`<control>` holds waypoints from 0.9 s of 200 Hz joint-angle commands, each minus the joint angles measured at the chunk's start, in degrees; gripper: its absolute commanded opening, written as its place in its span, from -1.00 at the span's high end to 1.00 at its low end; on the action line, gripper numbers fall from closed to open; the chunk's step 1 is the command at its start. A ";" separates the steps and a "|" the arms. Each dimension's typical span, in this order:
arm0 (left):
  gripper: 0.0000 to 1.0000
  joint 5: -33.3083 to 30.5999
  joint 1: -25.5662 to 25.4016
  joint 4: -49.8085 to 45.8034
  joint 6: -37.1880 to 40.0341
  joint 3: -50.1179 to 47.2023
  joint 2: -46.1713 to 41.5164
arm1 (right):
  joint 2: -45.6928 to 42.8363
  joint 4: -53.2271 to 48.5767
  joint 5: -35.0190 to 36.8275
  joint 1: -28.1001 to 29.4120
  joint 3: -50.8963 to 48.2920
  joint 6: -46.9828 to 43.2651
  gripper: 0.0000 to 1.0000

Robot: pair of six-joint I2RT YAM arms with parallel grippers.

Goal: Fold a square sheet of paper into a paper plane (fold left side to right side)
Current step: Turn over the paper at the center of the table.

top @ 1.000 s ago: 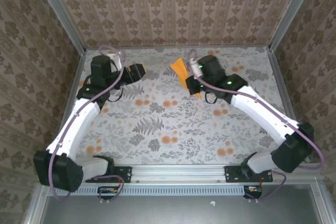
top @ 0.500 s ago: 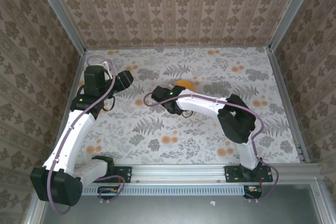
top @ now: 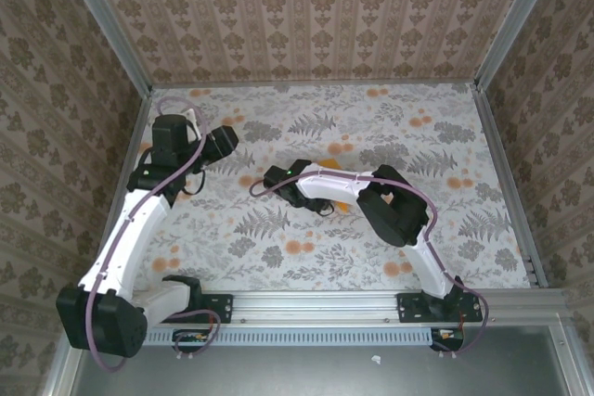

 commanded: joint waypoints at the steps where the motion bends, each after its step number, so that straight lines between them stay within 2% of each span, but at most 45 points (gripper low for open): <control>1: -0.39 3.60 0.52 -1.38 -1.27 -0.89 1.08 | -4.95 -2.59 -9.24 0.27 0.31 2.76 0.22; 52: -0.40 9.95 0.08 1.65 -4.46 -4.10 5.37 | -17.98 -1.75 -18.54 0.03 -6.49 8.59 -0.29; 77: -0.40 11.87 -2.39 5.27 -6.66 -5.95 8.48 | -26.93 2.46 -22.45 -2.15 -12.51 12.32 -0.46; 88: -0.41 12.15 -4.23 7.19 -7.49 -6.44 10.20 | -31.02 5.57 -24.92 -4.30 -15.83 13.89 -0.50; 103: -0.41 12.54 -6.83 10.36 -9.16 -6.75 13.08 | -36.62 11.56 -28.56 -8.05 -20.94 16.41 -0.67; 134: -0.41 13.78 -12.39 18.40 -13.22 -6.34 21.31 | -48.33 27.20 -41.35 -18.98 -32.98 23.80 -0.99; 158: -0.41 14.40 -16.44 22.80 -14.86 -3.88 28.24 | -54.04 38.05 -48.34 -26.09 -40.66 29.41 -1.00; 180: -0.40 16.07 -18.50 26.63 -16.61 -1.06 34.58 | -56.87 42.76 -52.72 -31.07 -45.31 32.90 -1.00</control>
